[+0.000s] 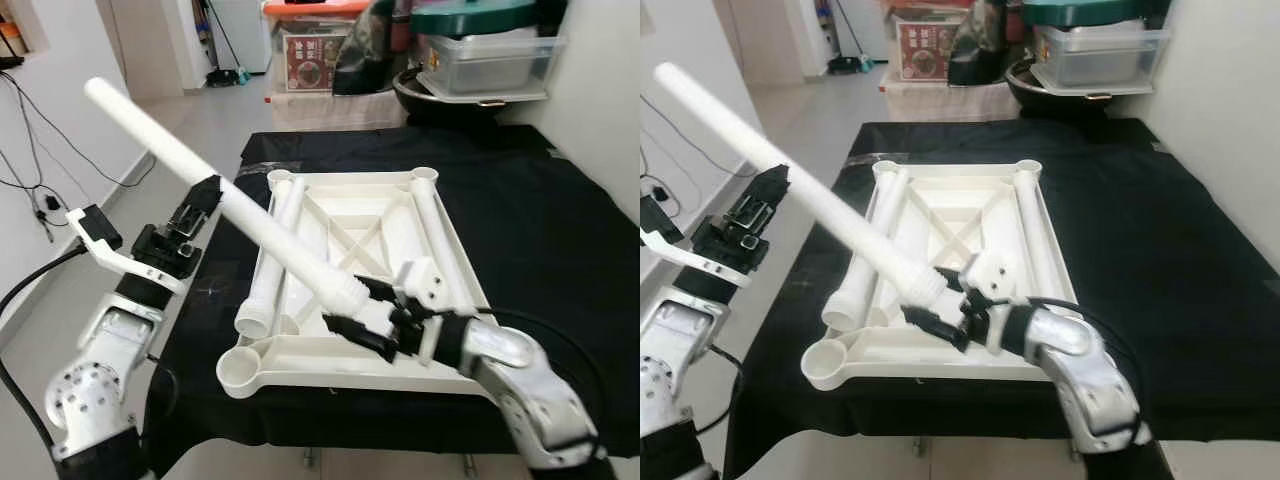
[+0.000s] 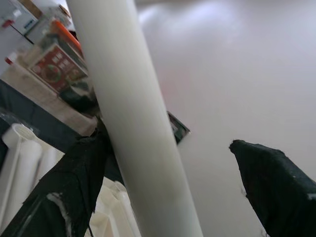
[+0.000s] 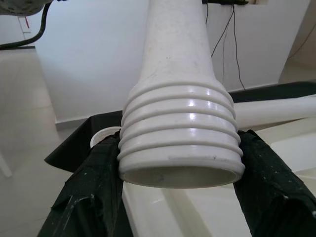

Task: Building children table

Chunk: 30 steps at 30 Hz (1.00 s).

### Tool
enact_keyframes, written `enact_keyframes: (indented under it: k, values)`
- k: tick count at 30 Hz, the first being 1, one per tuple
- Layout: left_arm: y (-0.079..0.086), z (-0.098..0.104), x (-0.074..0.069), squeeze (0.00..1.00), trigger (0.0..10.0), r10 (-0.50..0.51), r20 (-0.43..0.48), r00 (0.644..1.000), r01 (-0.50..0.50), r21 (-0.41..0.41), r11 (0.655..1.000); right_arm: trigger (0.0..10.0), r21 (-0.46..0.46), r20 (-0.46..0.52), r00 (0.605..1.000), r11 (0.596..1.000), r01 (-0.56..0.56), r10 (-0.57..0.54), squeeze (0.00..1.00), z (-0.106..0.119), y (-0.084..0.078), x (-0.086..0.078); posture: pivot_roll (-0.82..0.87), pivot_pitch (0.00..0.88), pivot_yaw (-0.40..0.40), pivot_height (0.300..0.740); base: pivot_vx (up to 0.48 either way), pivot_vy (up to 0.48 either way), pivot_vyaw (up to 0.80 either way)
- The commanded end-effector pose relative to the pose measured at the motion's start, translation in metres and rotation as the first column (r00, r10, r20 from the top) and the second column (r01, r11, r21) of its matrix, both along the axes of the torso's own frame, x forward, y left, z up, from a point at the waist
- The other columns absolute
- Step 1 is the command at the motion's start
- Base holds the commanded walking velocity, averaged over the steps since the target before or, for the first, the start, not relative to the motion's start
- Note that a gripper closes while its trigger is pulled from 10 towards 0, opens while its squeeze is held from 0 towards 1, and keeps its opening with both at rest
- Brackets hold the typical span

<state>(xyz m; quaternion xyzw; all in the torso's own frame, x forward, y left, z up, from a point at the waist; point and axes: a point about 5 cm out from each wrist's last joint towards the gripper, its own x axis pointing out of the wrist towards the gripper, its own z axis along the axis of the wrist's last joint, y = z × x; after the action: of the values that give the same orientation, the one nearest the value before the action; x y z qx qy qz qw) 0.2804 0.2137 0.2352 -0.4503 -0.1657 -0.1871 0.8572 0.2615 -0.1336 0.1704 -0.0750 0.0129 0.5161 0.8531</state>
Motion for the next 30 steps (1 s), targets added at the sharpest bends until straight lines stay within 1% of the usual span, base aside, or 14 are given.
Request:
enact_keyframes:
  k: [1,2,3,5,10,11,13,14,15,16,21,27,29,30]
  values:
    - [0.006,0.000,0.002,0.00,10.0,0.001,-0.014,1.000,-0.001,-0.009,1.000,0.0,0.005,0.030,0.998,0.998,-0.060,0.060,0.00,0.003,0.001,-0.006,0.01,0.000,0.016,0.740,0.000,0.000,0.00]
    - [0.017,0.003,0.003,0.00,10.0,0.022,-0.019,1.000,-0.022,-0.003,1.000,0.0,-0.001,0.022,0.996,0.997,-0.082,0.082,0.00,0.000,-0.003,-0.009,0.01,0.000,0.019,0.740,0.000,0.000,0.00]
    - [0.024,0.004,0.003,0.00,10.0,0.034,-0.022,0.999,-0.034,0.002,0.999,0.0,-0.003,0.019,0.996,0.996,-0.087,0.087,0.00,-0.001,-0.006,-0.010,0.01,0.000,0.020,0.740,0.000,0.000,0.00]
    - [0.032,0.004,0.003,0.00,10.0,0.050,-0.030,0.998,-0.050,0.008,0.999,0.0,0.003,0.023,0.996,0.996,-0.089,0.088,0.00,-0.001,-0.010,-0.011,0.01,0.000,0.020,0.740,0.000,0.000,0.00]
    - [0.033,0.004,0.003,0.00,10.0,0.050,-0.033,0.998,-0.050,0.006,0.999,0.0,0.004,0.026,0.995,0.996,-0.091,0.091,0.00,-0.002,-0.010,-0.011,0.01,0.000,0.020,0.740,0.000,0.000,0.00]
    - [0.037,0.004,0.004,0.00,10.0,0.068,-0.038,0.997,-0.068,0.010,0.998,0.0,-0.001,0.023,0.994,0.995,-0.105,0.105,0.00,-0.003,-0.011,-0.013,0.00,0.000,0.021,0.740,0.000,0.000,0.00]
    - [0.037,0.004,0.004,0.00,10.0,0.068,-0.038,0.997,-0.068,0.010,0.998,0.0,-0.001,0.023,0.994,0.995,-0.105,0.105,0.00,-0.003,-0.011,-0.013,0.00,0.000,0.021,0.740,0.000,0.000,0.00]
    - [0.040,0.004,0.004,0.00,4.2,0.081,-0.038,0.996,-0.081,0.015,0.997,0.0,-0.004,0.019,0.993,0.994,-0.112,0.112,0.00,-0.004,-0.011,-0.014,0.01,0.000,0.021,0.740,0.000,0.000,0.00]
    - [0.040,0.004,0.004,0.00,4.2,0.081,-0.038,0.996,-0.081,0.015,0.997,0.0,-0.004,0.019,0.993,0.994,-0.112,0.112,0.00,-0.004,-0.011,-0.014,0.01,0.000,0.021,0.740,0.000,0.000,0.00]
    - [0.040,0.004,0.003,0.00,0.0,0.087,-0.028,0.996,-0.086,0.028,0.996,0.0,-0.005,0.018,0.993,0.993,-0.114,0.114,0.00,-0.005,-0.012,-0.014,0.01,0.000,0.019,0.740,0.000,0.000,0.00]
    - [0.038,0.001,0.001,0.00,0.0,0.082,-0.040,0.996,-0.081,0.033,0.996,0.0,-0.004,0.027,0.993,0.993,-0.115,0.115,0.00,-0.004,-0.012,-0.012,0.01,0.000,0.016,0.740,0.000,0.000,0.00]
    - [0.032,-0.002,0.001,0.00,0.0,0.036,-0.059,0.998,-0.034,0.035,0.999,0.0,-0.031,0.057,0.991,0.993,-0.117,0.119,0.00,-0.005,-0.014,-0.009,0.01,0.000,0.012,0.740,0.000,0.000,0.00]
    - [0.032,-0.003,0.002,0.00,0.0,0.033,-0.071,0.997,-0.031,0.035,0.999,0.0,-0.039,0.071,0.993,0.995,-0.094,0.097,0.00,-0.005,-0.015,-0.006,0.01,0.000,0.012,0.740,0.000,0.000,0.00]
    - [0.032,-0.003,0.004,0.00,0.0,0.031,-0.088,0.996,-0.028,0.035,0.999,5.1,-0.050,0.085,0.995,0.998,-0.045,0.050,0.00,-0.004,-0.016,0.000,0.01,0.000,0.011,0.740,0.000,0.000,0.00]
